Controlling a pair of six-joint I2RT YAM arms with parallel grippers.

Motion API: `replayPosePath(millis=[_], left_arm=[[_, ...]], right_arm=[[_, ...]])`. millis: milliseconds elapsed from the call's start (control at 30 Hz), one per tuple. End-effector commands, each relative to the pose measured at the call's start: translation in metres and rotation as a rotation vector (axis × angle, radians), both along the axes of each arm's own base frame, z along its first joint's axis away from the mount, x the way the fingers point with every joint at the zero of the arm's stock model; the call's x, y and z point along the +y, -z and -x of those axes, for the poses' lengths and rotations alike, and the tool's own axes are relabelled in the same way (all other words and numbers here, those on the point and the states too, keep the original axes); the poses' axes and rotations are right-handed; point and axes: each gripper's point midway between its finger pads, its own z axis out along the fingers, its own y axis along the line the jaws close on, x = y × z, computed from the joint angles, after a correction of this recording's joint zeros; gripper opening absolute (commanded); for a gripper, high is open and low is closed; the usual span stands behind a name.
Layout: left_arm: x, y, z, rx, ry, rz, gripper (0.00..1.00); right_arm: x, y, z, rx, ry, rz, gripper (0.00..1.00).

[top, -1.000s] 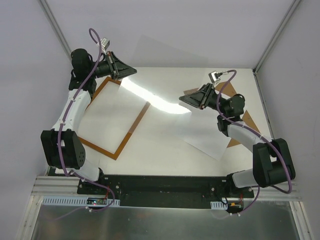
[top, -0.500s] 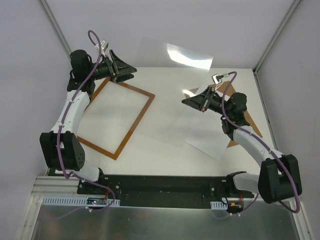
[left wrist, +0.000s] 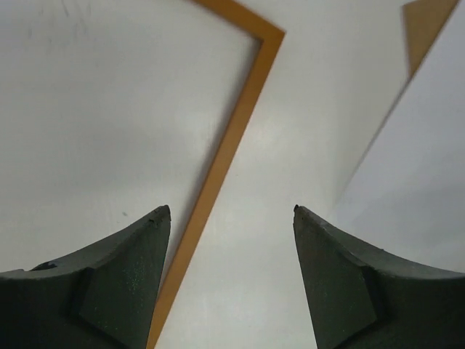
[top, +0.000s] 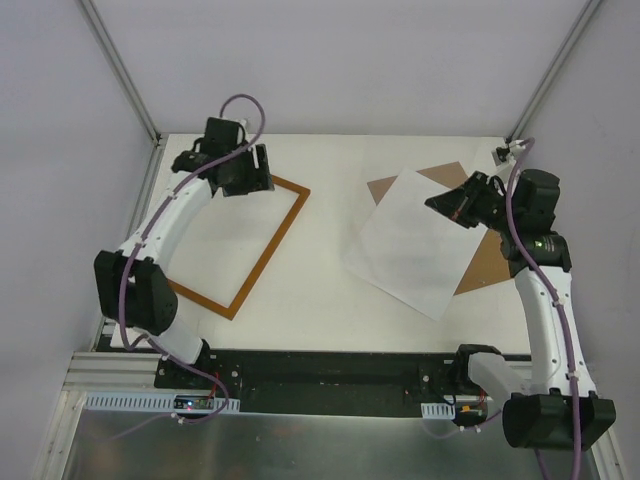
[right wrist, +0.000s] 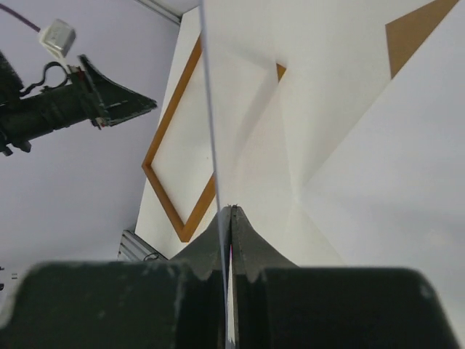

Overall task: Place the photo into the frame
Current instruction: Pick up the item from the center of the board.

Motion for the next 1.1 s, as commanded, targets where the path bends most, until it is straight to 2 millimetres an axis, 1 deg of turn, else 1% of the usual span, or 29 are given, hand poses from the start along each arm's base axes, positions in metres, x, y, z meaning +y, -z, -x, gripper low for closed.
replayPosePath(millis=[0,67,167,267,367,433,567,700,800,933,1033,1067], left_arm=[[0.037,0.078,0.021,0.218,0.014,-0.453,0.67],[0.024,0.098,0.026,0.262,0.089,-0.494,0.7],[0.013,0.124,0.031,0.326,0.159,-0.505,0.72],[0.003,0.145,0.033,0.379,0.234,-0.483,0.72],[-0.005,0.164,0.038,0.432,0.295,-0.457,0.69],[-0.012,0.172,0.043,0.456,0.331,-0.426,0.67],[-0.02,0.183,0.05,0.491,0.383,-0.392,0.65],[-0.023,0.193,0.053,0.515,0.409,-0.385,0.64],[-0.022,0.2,0.054,0.531,0.413,-0.393,0.61],[-0.024,0.211,0.059,0.56,0.419,-0.384,0.5],[-0.029,0.214,0.063,0.564,0.424,-0.375,0.42],[-0.03,0.213,0.063,0.562,0.423,-0.372,0.37]], right_arm=[[-0.016,-0.02,0.022,-0.01,0.043,0.111,0.01],[-0.02,-0.031,0.025,-0.028,0.068,0.129,0.01],[-0.023,-0.048,0.027,-0.059,0.084,0.143,0.01],[-0.022,-0.064,0.031,-0.091,0.089,0.133,0.01],[-0.026,-0.082,0.035,-0.13,0.113,0.144,0.01],[-0.03,-0.087,0.036,-0.138,0.134,0.165,0.01],[-0.033,-0.09,0.037,-0.144,0.154,0.181,0.01],[-0.032,-0.089,0.037,-0.146,0.148,0.176,0.01],[-0.032,-0.087,0.037,-0.145,0.148,0.177,0.01],[-0.035,-0.082,0.037,-0.139,0.159,0.192,0.01],[-0.041,-0.073,0.033,-0.124,0.18,0.223,0.01],[-0.043,-0.068,0.031,-0.113,0.187,0.235,0.01]])
